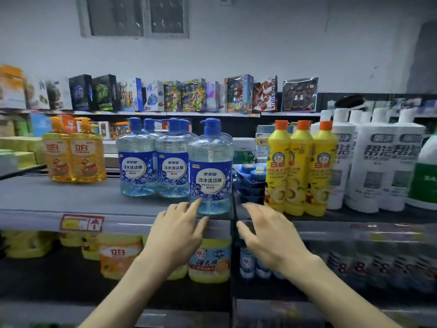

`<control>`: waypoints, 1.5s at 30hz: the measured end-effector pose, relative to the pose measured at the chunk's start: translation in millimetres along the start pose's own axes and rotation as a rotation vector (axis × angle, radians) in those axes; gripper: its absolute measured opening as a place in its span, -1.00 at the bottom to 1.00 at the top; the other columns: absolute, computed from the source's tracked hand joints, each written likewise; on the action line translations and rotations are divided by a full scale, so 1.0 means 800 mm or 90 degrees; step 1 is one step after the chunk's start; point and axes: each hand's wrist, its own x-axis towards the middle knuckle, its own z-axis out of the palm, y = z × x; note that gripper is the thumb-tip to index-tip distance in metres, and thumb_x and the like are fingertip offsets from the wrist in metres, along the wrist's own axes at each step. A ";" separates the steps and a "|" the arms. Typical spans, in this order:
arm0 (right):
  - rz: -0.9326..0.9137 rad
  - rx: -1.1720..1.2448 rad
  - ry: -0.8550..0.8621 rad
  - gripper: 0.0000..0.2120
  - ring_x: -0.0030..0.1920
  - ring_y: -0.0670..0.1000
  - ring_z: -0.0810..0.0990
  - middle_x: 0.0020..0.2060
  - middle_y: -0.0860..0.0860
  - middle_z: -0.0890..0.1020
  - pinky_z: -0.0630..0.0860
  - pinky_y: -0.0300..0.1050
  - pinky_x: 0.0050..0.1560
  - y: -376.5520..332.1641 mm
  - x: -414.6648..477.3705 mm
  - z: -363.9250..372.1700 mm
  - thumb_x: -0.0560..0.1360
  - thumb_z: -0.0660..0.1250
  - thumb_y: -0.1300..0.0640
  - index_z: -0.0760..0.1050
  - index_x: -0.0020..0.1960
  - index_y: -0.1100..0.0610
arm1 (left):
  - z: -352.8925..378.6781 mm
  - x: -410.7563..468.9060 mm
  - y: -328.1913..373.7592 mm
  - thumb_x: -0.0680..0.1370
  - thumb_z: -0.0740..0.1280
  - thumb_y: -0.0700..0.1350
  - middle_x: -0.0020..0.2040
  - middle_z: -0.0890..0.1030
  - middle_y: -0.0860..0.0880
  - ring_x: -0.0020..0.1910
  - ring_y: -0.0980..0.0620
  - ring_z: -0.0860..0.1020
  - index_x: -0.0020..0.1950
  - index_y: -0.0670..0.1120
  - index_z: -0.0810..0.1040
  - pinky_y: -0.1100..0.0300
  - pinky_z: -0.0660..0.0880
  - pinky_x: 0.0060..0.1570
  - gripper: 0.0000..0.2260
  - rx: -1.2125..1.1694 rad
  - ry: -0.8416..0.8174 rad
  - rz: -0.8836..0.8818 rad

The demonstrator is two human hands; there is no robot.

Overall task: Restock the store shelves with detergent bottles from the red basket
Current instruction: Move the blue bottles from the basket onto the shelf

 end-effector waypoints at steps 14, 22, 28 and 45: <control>0.121 -0.066 -0.085 -0.51 0.50 0.00 0.43 0.48 -0.06 0.51 0.32 -0.02 0.52 0.202 -0.273 -0.023 0.72 0.12 -0.13 0.37 0.59 0.02 | 0.120 -0.175 0.275 0.69 0.17 0.20 0.48 0.47 0.06 0.45 -0.05 0.44 0.60 0.08 0.33 0.01 0.40 0.35 -0.51 -0.029 -0.155 0.101; 0.347 -0.055 -0.216 -0.49 0.49 0.03 0.44 0.47 -0.03 0.52 0.32 0.03 0.52 0.316 -0.460 0.025 0.72 0.09 -0.17 0.38 0.57 0.03 | 0.245 -0.255 0.421 0.65 0.20 0.10 0.35 0.57 -0.02 0.34 -0.13 0.52 0.49 0.03 0.46 0.00 0.46 0.21 -0.58 -0.029 -0.372 0.216; 0.494 -0.088 -0.238 -0.48 0.45 0.04 0.49 0.42 -0.02 0.58 0.38 0.03 0.47 0.379 -0.559 0.035 0.69 0.12 -0.18 0.42 0.55 0.04 | 0.309 -0.278 0.536 0.64 0.21 0.10 0.24 0.59 -0.02 0.27 -0.12 0.55 0.32 -0.01 0.52 -0.01 0.49 0.15 -0.67 -0.058 -0.445 0.375; 0.987 -0.104 -0.291 -0.43 0.42 0.12 0.51 0.40 0.06 0.57 0.41 0.04 0.41 0.446 -0.773 0.026 0.64 0.03 -0.22 0.41 0.51 0.05 | 0.457 -0.393 0.765 0.66 0.23 0.12 0.35 0.58 -0.07 0.34 -0.15 0.55 0.46 -0.02 0.49 -0.03 0.49 0.31 -0.59 -0.027 -0.701 0.780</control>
